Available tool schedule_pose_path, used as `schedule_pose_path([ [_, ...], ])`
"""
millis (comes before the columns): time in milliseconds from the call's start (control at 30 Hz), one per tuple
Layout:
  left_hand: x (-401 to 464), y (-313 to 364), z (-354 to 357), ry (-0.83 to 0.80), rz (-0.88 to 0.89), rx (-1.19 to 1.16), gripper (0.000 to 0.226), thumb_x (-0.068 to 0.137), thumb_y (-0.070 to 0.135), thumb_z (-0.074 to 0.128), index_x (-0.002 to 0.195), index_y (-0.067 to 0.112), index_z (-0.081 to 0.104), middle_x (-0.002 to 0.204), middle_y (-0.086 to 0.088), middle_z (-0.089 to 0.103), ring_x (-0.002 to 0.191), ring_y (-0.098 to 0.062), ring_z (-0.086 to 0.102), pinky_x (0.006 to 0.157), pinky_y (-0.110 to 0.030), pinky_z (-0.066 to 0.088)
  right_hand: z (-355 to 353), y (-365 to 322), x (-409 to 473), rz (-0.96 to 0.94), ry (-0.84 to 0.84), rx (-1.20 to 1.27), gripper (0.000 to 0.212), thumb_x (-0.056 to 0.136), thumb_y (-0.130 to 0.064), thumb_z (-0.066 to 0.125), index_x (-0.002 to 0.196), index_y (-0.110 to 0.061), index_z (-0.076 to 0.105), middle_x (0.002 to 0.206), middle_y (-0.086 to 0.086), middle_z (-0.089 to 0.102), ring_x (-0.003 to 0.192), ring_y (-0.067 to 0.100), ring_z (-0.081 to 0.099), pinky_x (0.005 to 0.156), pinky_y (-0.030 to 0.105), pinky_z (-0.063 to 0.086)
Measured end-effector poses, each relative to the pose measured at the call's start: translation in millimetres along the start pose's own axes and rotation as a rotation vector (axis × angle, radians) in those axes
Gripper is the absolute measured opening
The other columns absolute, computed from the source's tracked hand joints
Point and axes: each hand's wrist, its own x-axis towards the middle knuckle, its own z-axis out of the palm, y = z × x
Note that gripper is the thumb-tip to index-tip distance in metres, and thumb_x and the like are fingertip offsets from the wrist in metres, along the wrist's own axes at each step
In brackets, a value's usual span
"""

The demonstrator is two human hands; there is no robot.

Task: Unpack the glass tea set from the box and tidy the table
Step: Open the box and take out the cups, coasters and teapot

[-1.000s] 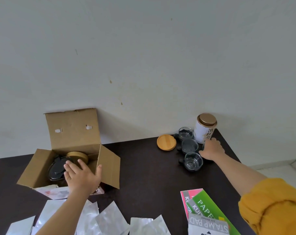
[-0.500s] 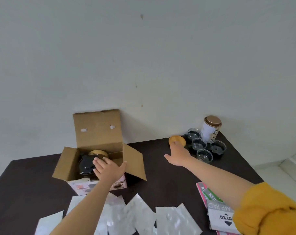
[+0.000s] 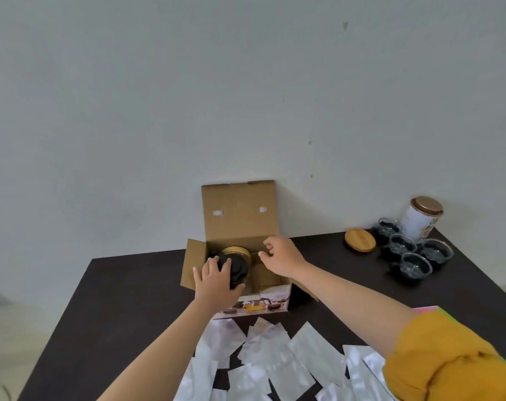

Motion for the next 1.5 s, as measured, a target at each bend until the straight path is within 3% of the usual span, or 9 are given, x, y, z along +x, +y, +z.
schedule_pose_path([
  [100, 0, -19, -1, -0.004, 0.103, 0.078, 0.082, 0.084, 0.072, 0.036, 0.150, 0.031, 0.010, 0.159, -0.007, 0.004, 0.146, -0.029, -0.001, 0.113, -0.057, -0.004, 17, -13, 12, 0.126, -0.008, 0.070, 0.034, 0.092, -0.040, 0.055, 0.116, -0.018, 0.061, 0.110, -0.002, 0.065, 0.101, 0.016, 0.061, 0.078, 0.023, 0.043],
  [200, 0, -32, 3, -0.038, 0.174, 0.122, 0.092, 0.078, 0.080, 0.026, 0.150, 0.032, -0.004, 0.159, -0.007, -0.008, 0.146, -0.028, -0.009, 0.113, -0.056, -0.004, 32, -23, 28, 0.324, -0.019, 0.313, 0.027, 0.090, -0.035, 0.059, 0.071, -0.018, 0.055, 0.073, 0.003, 0.055, 0.078, 0.021, 0.059, 0.070, 0.030, 0.041],
  [300, 1, -37, 12, -0.054, 0.197, 0.124, 0.102, 0.069, 0.087, 0.015, 0.148, 0.030, -0.016, 0.158, -0.008, -0.017, 0.144, -0.028, -0.018, 0.113, -0.053, -0.006, 45, -27, 44, 0.477, -0.041, 0.526, 0.048, 0.086, -0.038, 0.066, 0.122, -0.007, 0.056, 0.124, 0.008, 0.059, 0.119, 0.028, 0.053, 0.093, 0.033, 0.043],
  [400, 4, -39, 19, -0.039, 0.207, 0.112, 0.109, 0.066, 0.090, 0.016, 0.148, 0.026, -0.019, 0.156, -0.010, -0.021, 0.142, -0.029, -0.023, 0.113, -0.051, -0.008, 53, -32, 56, 0.572, -0.102, 0.617, 0.077, 0.082, -0.042, 0.070, 0.139, -0.004, 0.037, 0.142, 0.012, 0.046, 0.130, 0.030, 0.043, 0.105, 0.037, 0.037],
  [733, 5, -42, 25, 0.000, 0.230, 0.047, 0.111, 0.071, 0.086, 0.026, 0.148, 0.018, -0.017, 0.156, -0.010, -0.022, 0.142, -0.028, -0.024, 0.113, -0.046, -0.009, 72, -33, 89, 0.709, -0.307, 0.711, 0.076, 0.070, -0.051, 0.078, 0.126, -0.007, 0.053, 0.124, 0.015, 0.057, 0.116, 0.032, 0.051, 0.105, 0.044, 0.040],
  [900, 5, -42, 25, 0.004, 0.232, 0.035, 0.110, 0.073, 0.084, 0.030, 0.148, 0.019, -0.016, 0.156, -0.010, -0.021, 0.142, -0.028, -0.024, 0.114, -0.046, -0.008, 76, -35, 90, 0.730, -0.241, 0.748, 0.075, 0.067, -0.048, 0.081, 0.124, -0.008, 0.053, 0.097, 0.010, 0.058, 0.081, 0.023, 0.052, 0.077, 0.035, 0.044],
  [1167, 3, -41, 23, -0.001, 0.223, 0.051, 0.111, 0.074, 0.084, 0.031, 0.148, 0.018, -0.017, 0.156, -0.010, -0.021, 0.142, -0.028, -0.023, 0.115, -0.046, -0.007, 58, -29, 73, 0.658, -0.033, 0.840, 0.090, 0.065, -0.041, 0.084, 0.136, -0.007, 0.041, 0.131, 0.012, 0.051, 0.120, 0.031, 0.048, 0.104, 0.041, 0.041],
  [1300, 4, -40, 25, 0.016, 0.219, 0.058, 0.115, 0.065, 0.091, 0.016, 0.149, 0.018, -0.015, 0.157, -0.010, -0.018, 0.143, -0.028, -0.021, 0.113, -0.044, -0.009, 32, -29, 55, 0.550, -0.082, 0.979, 0.103, 0.064, -0.044, 0.085, 0.144, -0.012, 0.029, 0.141, 0.011, 0.044, 0.127, 0.031, 0.046, 0.108, 0.047, 0.034],
  [1500, 5, -40, 28, 0.034, 0.203, 0.065, 0.118, 0.059, 0.091, 0.010, 0.149, 0.018, -0.015, 0.157, -0.010, -0.017, 0.144, -0.027, -0.019, 0.115, -0.044, -0.006, -11, 4, 22, 0.390, 0.048, 1.020, 0.073, 0.071, -0.043, 0.079, 0.131, -0.013, 0.051, 0.124, 0.004, 0.057, 0.116, 0.021, 0.053, 0.097, 0.041, 0.044],
])
